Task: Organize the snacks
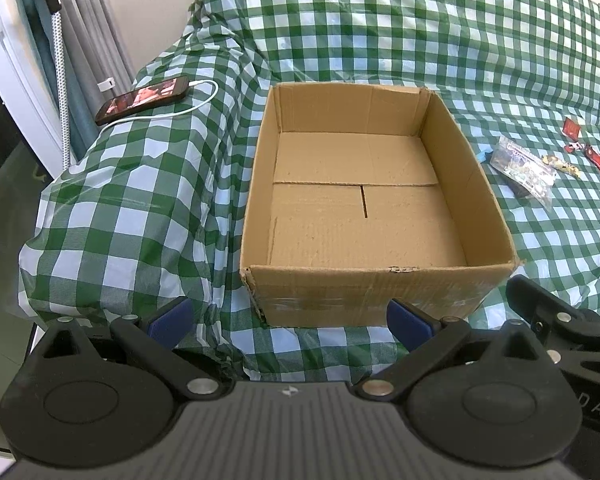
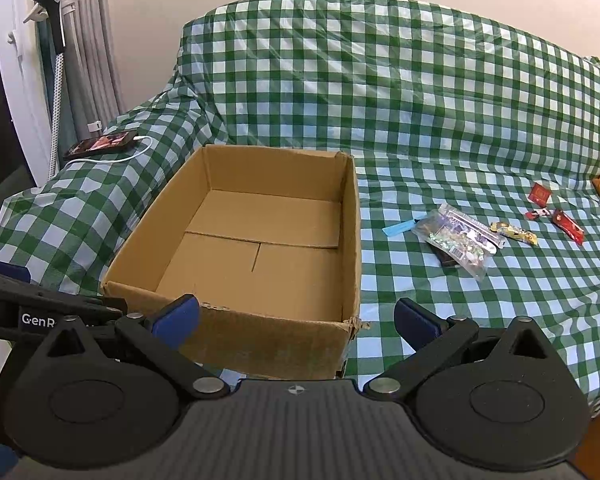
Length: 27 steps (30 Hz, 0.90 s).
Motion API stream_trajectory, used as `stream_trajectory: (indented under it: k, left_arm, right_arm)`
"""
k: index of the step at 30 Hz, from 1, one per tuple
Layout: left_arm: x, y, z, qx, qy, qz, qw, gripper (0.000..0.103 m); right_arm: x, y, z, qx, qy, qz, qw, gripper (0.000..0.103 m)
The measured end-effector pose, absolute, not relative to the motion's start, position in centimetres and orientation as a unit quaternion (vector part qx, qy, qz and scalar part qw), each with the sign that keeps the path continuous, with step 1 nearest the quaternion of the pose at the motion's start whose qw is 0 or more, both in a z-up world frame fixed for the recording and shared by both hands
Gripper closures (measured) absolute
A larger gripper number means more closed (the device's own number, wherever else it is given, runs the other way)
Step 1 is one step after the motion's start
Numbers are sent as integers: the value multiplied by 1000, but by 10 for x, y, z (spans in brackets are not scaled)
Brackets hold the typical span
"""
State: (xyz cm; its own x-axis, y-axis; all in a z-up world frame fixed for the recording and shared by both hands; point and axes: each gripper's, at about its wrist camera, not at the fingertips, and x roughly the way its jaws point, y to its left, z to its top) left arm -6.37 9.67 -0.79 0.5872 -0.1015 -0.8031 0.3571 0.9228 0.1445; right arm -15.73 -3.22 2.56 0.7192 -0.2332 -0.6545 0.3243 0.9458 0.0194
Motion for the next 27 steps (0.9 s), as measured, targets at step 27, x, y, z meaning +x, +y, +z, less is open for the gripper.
stream_trajectory:
  k: [27]
  left_arm:
    - [-52, 27, 11, 177, 427, -183, 868, 0]
  right_arm:
    - [-189, -92, 14, 168, 289, -188, 923, 0]
